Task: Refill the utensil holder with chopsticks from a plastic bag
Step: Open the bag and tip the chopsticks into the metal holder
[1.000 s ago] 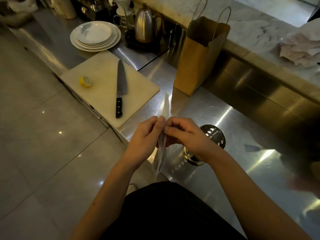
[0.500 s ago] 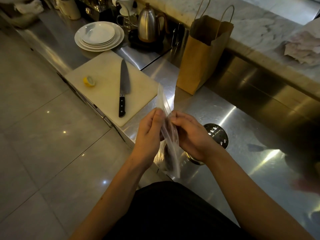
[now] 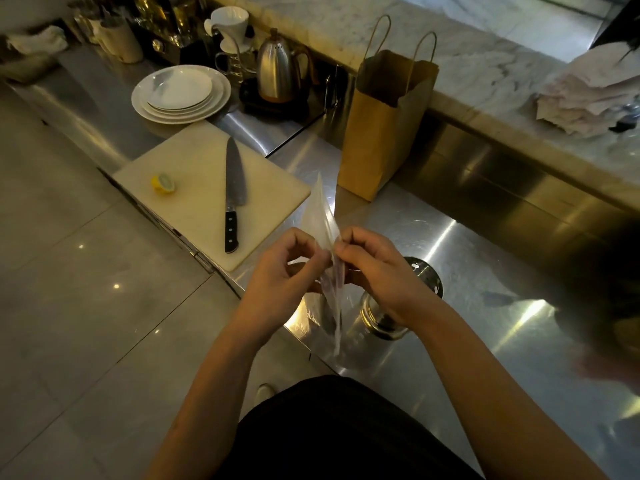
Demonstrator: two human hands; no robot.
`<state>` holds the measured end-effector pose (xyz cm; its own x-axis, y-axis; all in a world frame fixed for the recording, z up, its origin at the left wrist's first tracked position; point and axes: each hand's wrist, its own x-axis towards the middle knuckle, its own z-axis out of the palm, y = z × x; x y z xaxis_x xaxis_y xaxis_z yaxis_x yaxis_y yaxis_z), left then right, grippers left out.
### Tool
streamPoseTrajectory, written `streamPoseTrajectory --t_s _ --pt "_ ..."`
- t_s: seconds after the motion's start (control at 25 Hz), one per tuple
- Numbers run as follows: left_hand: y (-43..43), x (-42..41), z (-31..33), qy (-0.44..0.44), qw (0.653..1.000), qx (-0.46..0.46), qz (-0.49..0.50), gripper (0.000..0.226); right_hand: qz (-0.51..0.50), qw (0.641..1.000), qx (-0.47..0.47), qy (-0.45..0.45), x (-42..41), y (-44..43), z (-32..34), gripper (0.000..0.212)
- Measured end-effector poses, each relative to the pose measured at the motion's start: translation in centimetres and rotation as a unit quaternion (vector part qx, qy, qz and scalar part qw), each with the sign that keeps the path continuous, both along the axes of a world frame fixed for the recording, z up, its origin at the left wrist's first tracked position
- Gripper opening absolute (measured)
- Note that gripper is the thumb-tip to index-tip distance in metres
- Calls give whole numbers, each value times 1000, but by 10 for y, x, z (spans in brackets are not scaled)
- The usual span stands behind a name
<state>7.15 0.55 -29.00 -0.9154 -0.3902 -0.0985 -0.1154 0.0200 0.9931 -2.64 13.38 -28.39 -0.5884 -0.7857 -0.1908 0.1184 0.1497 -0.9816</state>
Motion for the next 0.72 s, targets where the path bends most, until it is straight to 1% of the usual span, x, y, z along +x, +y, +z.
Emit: streamPoseTrajectory --t_s 0.12,0.24,0.32,0.44,0.56,0.72 --pt "-3 1 6 -26 1000 5 6 11 -2 999 29 19 -3 3 0 19" --pt "-5 -1 8 -38 999 -27 9 23 -2 996 64 57 -5 4 0 14" --pt "-5 -2 8 -38 998 -37 21 27 -2 994 85 72 -5 4 3 11" --pt "-5 -2 8 -31 999 -32 28 26 0 991 111 73 -6 6 8 17" --pt "-5 -2 7 -33 998 -28 34 26 0 988 126 89 -7 8 14 7" --pt "-8 -2 10 -23 998 -21 47 24 -35 981 139 132 -9 12 18 14"
